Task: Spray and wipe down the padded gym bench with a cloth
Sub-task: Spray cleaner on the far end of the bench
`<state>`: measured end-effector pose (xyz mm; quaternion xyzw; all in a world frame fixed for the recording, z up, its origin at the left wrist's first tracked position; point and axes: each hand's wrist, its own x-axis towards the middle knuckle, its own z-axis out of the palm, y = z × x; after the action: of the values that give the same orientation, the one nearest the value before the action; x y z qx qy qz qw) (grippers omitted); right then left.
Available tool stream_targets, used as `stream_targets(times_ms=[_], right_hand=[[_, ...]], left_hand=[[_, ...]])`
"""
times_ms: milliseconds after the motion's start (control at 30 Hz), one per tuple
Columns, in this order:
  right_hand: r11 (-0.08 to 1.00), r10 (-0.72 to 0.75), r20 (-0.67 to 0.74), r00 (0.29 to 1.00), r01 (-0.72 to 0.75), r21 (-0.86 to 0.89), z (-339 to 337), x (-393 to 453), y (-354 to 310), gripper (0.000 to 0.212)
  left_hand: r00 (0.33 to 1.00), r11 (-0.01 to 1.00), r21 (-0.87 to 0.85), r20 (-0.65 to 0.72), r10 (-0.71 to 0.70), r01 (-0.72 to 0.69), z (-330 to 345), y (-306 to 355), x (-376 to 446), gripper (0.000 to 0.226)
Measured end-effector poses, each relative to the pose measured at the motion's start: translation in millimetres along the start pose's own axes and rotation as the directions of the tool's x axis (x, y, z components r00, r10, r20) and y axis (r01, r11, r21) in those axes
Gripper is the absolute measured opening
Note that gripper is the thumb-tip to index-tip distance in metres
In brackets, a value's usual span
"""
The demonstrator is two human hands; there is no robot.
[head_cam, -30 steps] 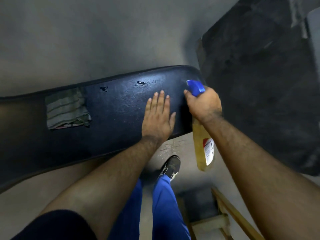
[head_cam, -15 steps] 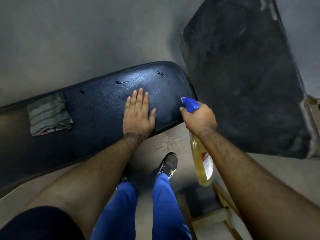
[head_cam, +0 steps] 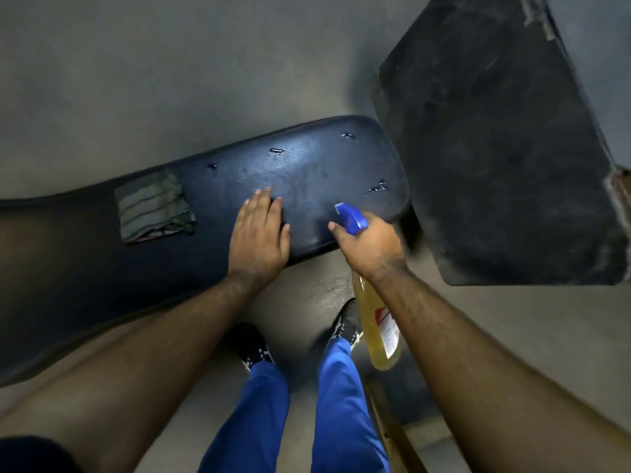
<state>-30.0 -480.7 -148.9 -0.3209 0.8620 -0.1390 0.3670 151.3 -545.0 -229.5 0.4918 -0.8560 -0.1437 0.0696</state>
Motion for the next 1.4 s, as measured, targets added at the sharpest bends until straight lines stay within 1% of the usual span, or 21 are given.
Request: stream_targets(times_ms=[67,100,167,200,300,367,433,500,567,667,700,767,867,933,1033,1100,1167,1267,1333,1400], right_hand=[[0.999,-0.003,-0.023,1.0,0.004,0.041,12,-4,-11,0.036],[0.998,0.002,-0.037,0.999,0.0,0.067,17,-3,-16,0.036],[0.995,0.005,-0.05,0.999,0.0,0.098,27,2,-25,0.038],[0.996,-0.002,-0.049,0.999,0.007,0.088,32,6,-30,0.039],[1.0,-0.009,-0.023,1.0,0.009,0.007,44,10,-43,0.04],[0.999,-0.022,-0.005,1.0,0.022,-0.025,49,5,-48,0.041],[0.999,-0.035,0.011,0.999,0.035,-0.027,54,-4,-48,0.041],[0.998,-0.056,0.044,0.997,0.057,-0.016,61,-16,-45,0.038],[0.998,-0.059,0.077,0.995,0.059,0.005,69,-31,-43,0.036],[0.998,-0.065,0.121,0.991,0.066,-0.011,84,-58,-40,0.028],[0.997,-0.064,0.137,0.989,0.068,-0.028,91,-66,-38,0.028],[0.995,-0.065,0.155,0.986,0.076,-0.065,106,-79,-36,0.033],[0.998,-0.035,0.119,0.992,0.042,-0.054,121,-89,-39,0.029],[1.0,-0.005,0.086,0.996,0.007,-0.016,123,-89,-48,0.034],[0.998,-0.062,0.065,0.996,0.062,0.008,122,-82,-68,0.038],[0.994,-0.107,0.036,0.994,0.106,0.019,121,-74,-85,0.036],[0.992,-0.127,0.008,0.992,0.127,-0.01,121,-67,-104,0.03],[0.994,-0.099,0.006,0.995,0.099,-0.037,127,-56,-123,0.037],[0.998,-0.047,0.004,0.999,0.047,-0.051,130,-55,-130,0.044],[0.997,-0.039,-0.016,0.999,0.038,-0.067,133,-57,-134,0.042]], left_hand=[[0.998,0.996,0.069,0.01,-0.057,0.056,0,-22,-15,0.056],[0.998,0.993,0.096,0.024,-0.064,0.061,3,-30,-20,0.059],[0.999,0.993,0.117,0.035,-0.034,0.03,13,-43,-25,0.063],[0.999,0.993,0.118,0.029,-0.017,0.014,17,-46,-26,0.063],[1.0,0.994,0.109,0.017,-0.007,0.006,22,-49,-26,0.064],[0.999,0.998,0.069,0.032,-0.005,0.003,18,-51,-25,0.065],[0.998,1.0,0.024,0.06,0.006,-0.008,12,-54,-27,0.066],[0.997,1.0,0.015,0.08,0.001,-0.002,5,-56,-37,0.066],[0.997,0.999,0.032,0.063,-0.034,0.032,-3,-59,-58,0.064],[0.99,0.989,0.062,0.026,-0.137,0.135,-10,-73,-88,0.062],[0.986,0.984,0.078,0.022,-0.163,0.16,-10,-79,-95,0.062],[0.986,0.981,0.108,0.032,-0.163,0.159,-7,-87,-102,0.064],[0.989,0.986,0.092,0.048,-0.142,0.138,-2,-92,-103,0.066],[0.99,0.991,0.05,0.048,-0.129,0.127,-4,-95,-103,0.066],[0.993,0.993,-0.002,0.0,-0.119,0.119,-13,-102,-106,0.063],[0.984,0.987,0.015,-0.076,-0.16,0.161,-22,-109,-107,0.062],[0.966,0.97,0.049,-0.114,-0.231,0.238,-29,-118,-105,0.063],[0.945,0.941,0.084,-0.056,-0.323,0.327,-29,-134,-102,0.068],[0.946,0.942,0.089,-0.025,-0.324,0.325,-25,-141,-103,0.07],[0.948,0.945,0.063,-0.021,-0.319,0.32,-25,-143,-104,0.07]])
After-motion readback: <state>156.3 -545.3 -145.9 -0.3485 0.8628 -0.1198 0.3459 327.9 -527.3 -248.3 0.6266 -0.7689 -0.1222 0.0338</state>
